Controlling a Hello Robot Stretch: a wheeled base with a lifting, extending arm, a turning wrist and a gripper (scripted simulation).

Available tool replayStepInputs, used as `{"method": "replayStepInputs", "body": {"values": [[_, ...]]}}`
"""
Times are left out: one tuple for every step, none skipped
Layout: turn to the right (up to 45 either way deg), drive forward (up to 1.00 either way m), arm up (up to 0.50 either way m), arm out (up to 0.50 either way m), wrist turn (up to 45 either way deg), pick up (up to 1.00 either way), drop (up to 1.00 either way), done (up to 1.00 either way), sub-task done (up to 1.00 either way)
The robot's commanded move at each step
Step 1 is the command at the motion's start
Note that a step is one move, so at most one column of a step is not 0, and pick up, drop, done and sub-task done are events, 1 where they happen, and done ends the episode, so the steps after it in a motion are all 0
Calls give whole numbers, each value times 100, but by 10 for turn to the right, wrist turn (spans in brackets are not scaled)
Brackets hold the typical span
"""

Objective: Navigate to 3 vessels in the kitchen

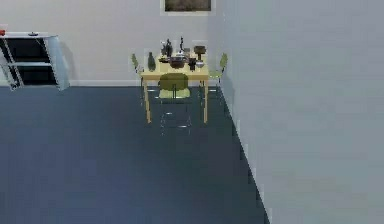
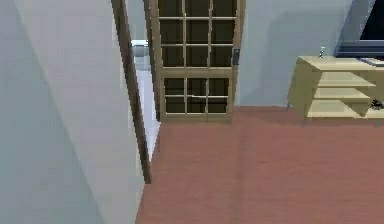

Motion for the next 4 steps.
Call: {"method": "replayStepInputs", "body": {"values": [[0, 5, 0, 0, 0, 0, 0, 0, 0], [-120, 0, 0, 0, 0, 0, 0, 0, 0], [0, 100, 0, 0, 0, 0, 0, 0, 0], [-60, 0, 0, 0, 0, 0, 0, 0, 0]]}}
